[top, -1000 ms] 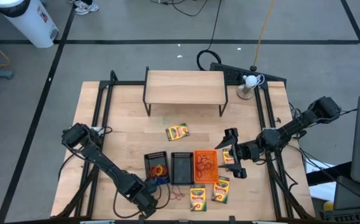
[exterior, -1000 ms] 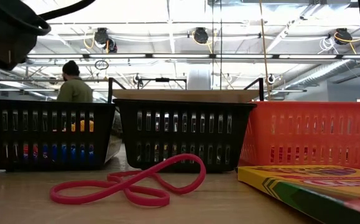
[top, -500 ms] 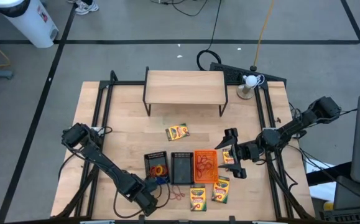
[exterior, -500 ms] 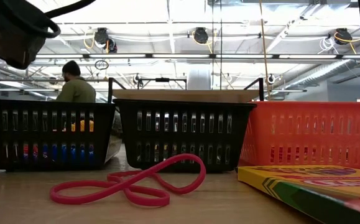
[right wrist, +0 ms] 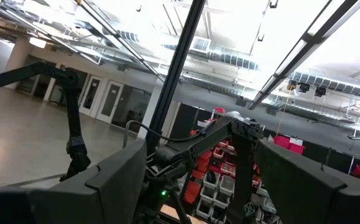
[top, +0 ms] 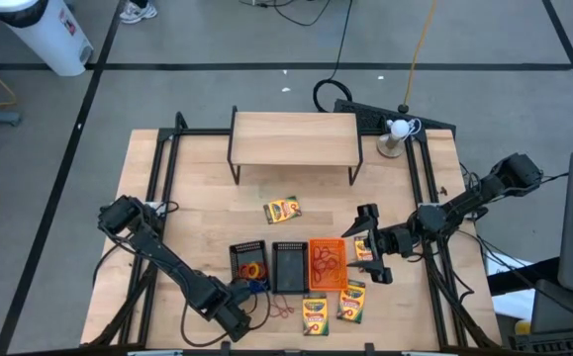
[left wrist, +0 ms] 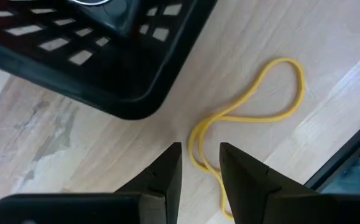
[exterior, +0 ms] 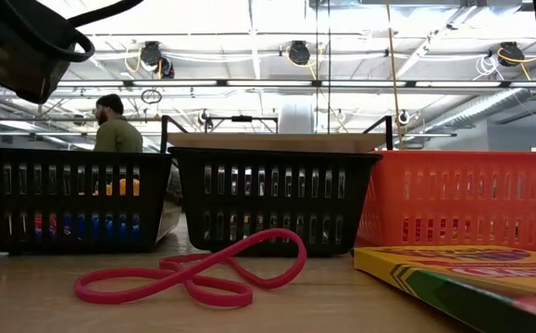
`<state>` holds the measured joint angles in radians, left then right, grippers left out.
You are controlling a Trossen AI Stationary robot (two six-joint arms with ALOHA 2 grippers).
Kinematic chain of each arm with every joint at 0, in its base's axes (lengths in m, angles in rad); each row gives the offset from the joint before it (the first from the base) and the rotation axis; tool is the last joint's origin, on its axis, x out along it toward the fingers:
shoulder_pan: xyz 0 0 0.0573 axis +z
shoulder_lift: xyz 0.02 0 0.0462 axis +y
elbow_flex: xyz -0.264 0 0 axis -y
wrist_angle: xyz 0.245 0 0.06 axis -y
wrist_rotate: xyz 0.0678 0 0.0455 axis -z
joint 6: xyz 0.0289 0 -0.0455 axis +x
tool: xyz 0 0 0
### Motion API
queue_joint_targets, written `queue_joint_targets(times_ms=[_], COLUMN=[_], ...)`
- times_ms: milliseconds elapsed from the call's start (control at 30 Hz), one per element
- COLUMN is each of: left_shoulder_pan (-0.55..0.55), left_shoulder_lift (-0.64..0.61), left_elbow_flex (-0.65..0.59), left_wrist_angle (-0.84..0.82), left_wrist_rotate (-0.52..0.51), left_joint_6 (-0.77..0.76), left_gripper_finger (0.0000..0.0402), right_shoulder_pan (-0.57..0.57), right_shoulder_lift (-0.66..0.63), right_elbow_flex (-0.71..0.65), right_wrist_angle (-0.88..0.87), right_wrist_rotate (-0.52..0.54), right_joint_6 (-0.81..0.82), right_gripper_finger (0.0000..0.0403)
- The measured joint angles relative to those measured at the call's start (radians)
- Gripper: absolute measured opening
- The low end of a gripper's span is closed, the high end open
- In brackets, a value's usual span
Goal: Pick & Place Office Desk Supplies
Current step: Put the yellow rubber band into the orange bin
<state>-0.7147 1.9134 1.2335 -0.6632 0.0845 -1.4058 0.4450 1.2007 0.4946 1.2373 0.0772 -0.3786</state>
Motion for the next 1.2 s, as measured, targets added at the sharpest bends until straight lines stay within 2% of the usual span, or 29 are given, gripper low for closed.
queue_joint_targets(times_ms=[267, 467, 567, 667, 733, 1033, 1200], left_shoulder_pan=[0.005, 0.011, 0.012, 0.016, 0.022, 0.052, 0.073], left_shoulder_lift=[0.062, 0.062, 0.062, 0.064, 0.065, 0.036, -0.066], left_elbow_flex=[0.006, 0.004, 0.003, 0.001, 0.0, -0.004, 0.0], left_wrist_angle=[0.023, 0.03, 0.029, 0.03, 0.045, 0.1, 0.109], left_wrist_rotate=[0.056, 0.07, 0.086, 0.099, 0.127, 0.217, 0.211], left_joint_6=[0.017, 0.025, 0.026, 0.037, 0.043, 0.115, 0.144], left_gripper_finger=[0.0106, 0.0105, 0.0083, 0.003, 0.001, 0.0002, 0.0001], right_shoulder_pan=[0.0, 0.0, 0.0, 0.0, 0.0, 0.0, 0.0], right_shoulder_lift=[0.0, 0.0, 0.0, 0.0, 0.0, 0.0, 0.0], right_elbow_flex=[0.0, 0.0, 0.0, 0.0, 0.0, 0.0, 0.0], right_wrist_angle=[0.0, 0.0, 0.0, 0.0, 0.0, 0.0, 0.0], right_wrist_rotate=[0.0, 0.0, 0.0, 0.002, 0.003, 0.003, 0.003], right_joint_6=[0.011, 0.024, 0.024, 0.023, 0.023, 0.023, 0.023], right_gripper_finger=[0.0288, 0.0288, 0.0288, 0.0288, 0.0288, 0.0288, 0.0288])
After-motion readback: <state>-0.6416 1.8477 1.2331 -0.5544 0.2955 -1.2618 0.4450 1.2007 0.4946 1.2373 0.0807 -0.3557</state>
